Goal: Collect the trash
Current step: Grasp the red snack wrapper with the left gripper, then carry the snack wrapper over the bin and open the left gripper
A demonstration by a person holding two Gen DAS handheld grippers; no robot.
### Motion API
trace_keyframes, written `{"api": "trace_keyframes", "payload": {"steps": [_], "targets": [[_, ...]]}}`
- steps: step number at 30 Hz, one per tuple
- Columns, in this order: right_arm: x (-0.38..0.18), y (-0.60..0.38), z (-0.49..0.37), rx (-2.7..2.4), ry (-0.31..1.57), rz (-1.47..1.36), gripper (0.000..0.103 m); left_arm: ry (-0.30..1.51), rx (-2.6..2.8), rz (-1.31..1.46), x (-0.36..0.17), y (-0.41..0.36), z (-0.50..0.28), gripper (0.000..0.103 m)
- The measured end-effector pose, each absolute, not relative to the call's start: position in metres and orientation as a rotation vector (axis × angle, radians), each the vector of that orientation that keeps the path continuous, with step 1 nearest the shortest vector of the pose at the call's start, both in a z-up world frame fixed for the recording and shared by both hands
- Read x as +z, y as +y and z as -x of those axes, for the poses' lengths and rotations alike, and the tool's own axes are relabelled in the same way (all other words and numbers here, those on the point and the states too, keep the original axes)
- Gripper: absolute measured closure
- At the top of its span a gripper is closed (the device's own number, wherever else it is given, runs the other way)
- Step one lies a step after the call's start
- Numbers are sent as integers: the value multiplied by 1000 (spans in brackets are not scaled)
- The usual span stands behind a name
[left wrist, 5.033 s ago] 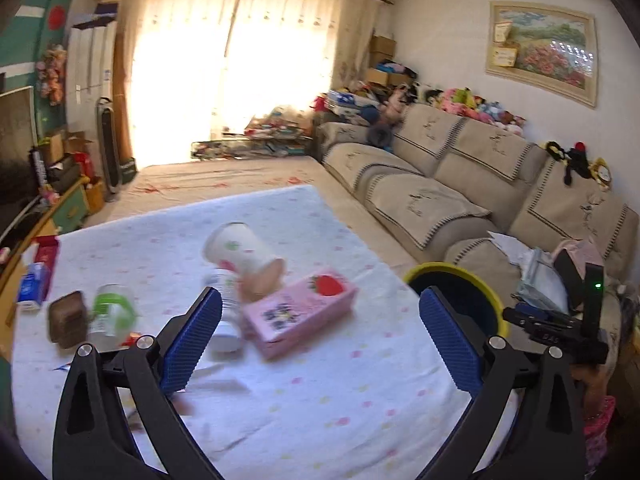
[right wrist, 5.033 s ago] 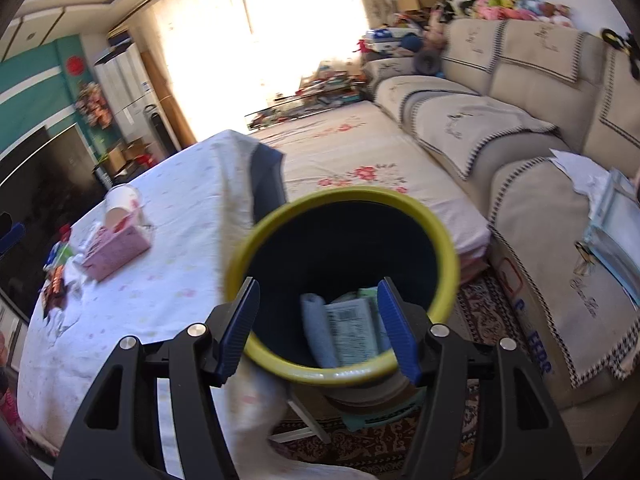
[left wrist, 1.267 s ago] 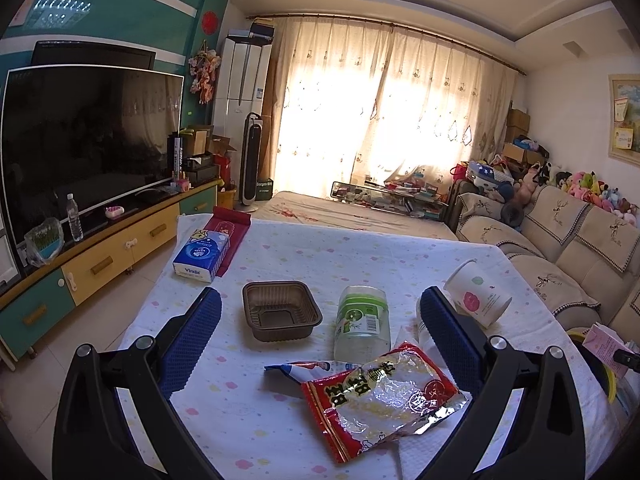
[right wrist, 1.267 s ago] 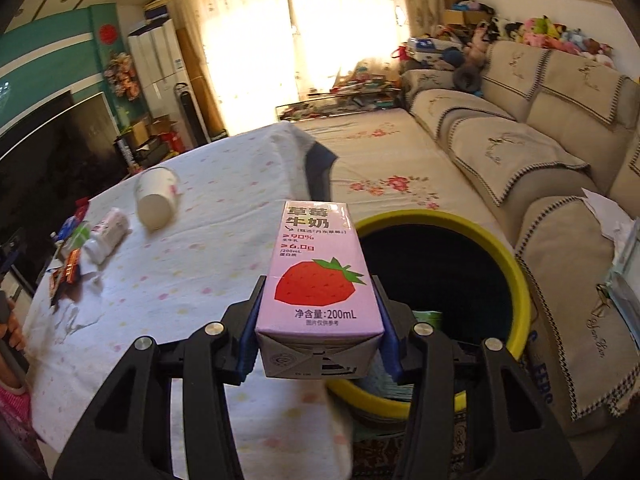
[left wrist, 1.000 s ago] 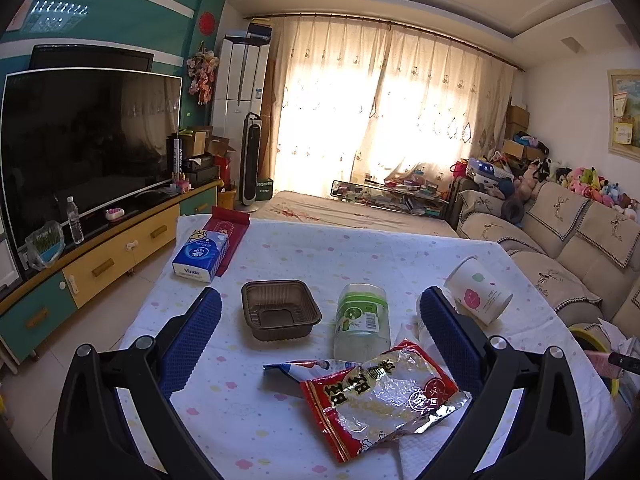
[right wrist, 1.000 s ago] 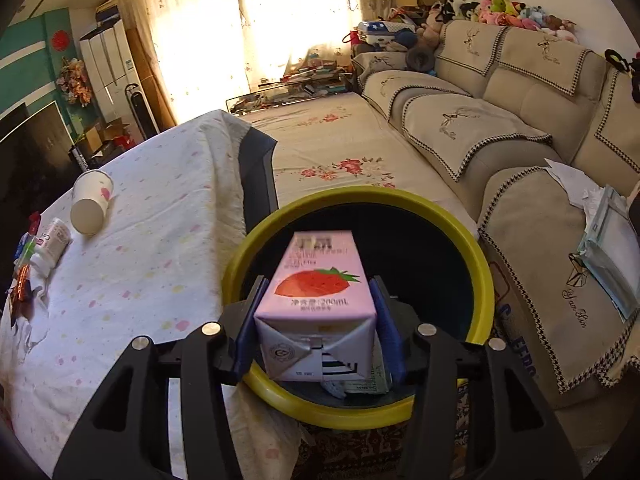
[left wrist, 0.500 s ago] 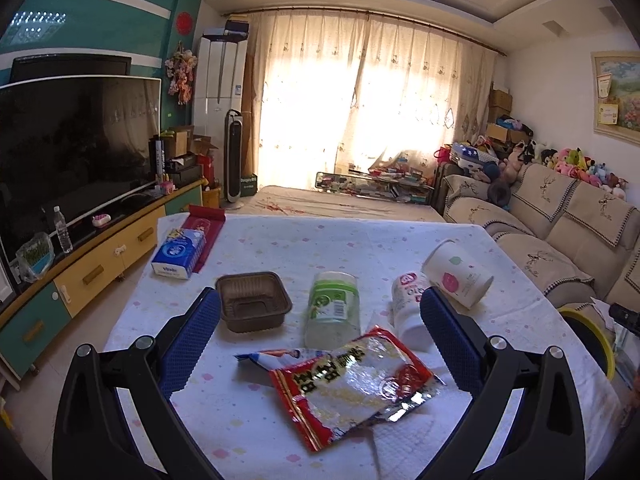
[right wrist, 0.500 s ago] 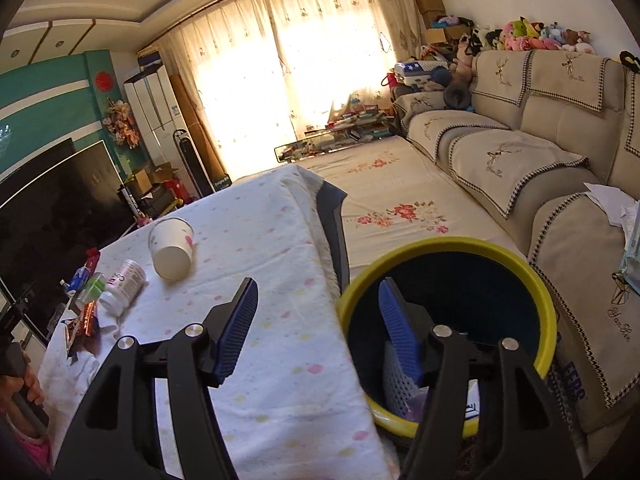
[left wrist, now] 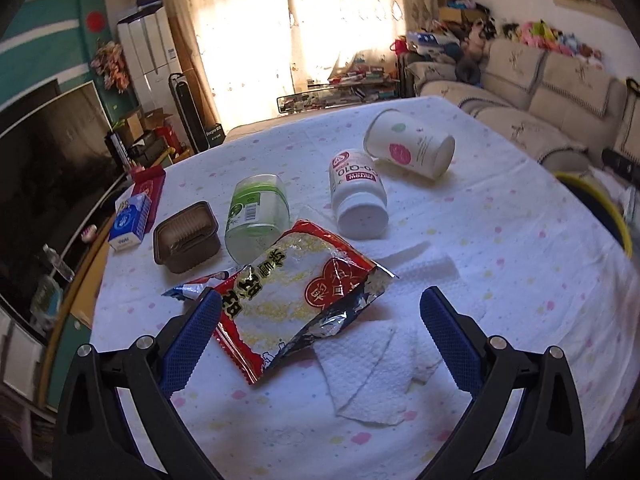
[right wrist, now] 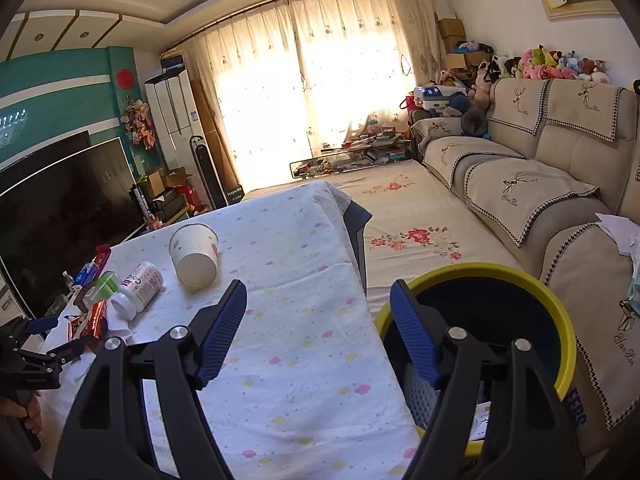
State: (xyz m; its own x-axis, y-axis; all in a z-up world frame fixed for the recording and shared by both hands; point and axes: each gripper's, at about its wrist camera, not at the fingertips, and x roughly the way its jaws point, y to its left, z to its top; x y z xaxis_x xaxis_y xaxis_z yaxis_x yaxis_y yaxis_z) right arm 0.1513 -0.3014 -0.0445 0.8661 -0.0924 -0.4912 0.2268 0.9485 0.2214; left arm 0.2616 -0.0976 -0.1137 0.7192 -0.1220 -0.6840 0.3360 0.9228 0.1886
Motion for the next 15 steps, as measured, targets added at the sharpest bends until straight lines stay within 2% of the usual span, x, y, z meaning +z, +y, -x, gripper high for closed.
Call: {"api": "trace_keyframes", "payload": {"steps": [8, 11, 15], "targets": [[-50, -310, -154, -167, 515, -330, 31, 776, -241, -445, -128, -105, -280, 11], [-52, -312, -155, -165, 524, -344, 31, 770, -243, -439, -127, -105, -283, 21], [-53, -314, -156, -166, 533, -357, 31, 781, -255, -402, -125, -102, -289, 44]]}}
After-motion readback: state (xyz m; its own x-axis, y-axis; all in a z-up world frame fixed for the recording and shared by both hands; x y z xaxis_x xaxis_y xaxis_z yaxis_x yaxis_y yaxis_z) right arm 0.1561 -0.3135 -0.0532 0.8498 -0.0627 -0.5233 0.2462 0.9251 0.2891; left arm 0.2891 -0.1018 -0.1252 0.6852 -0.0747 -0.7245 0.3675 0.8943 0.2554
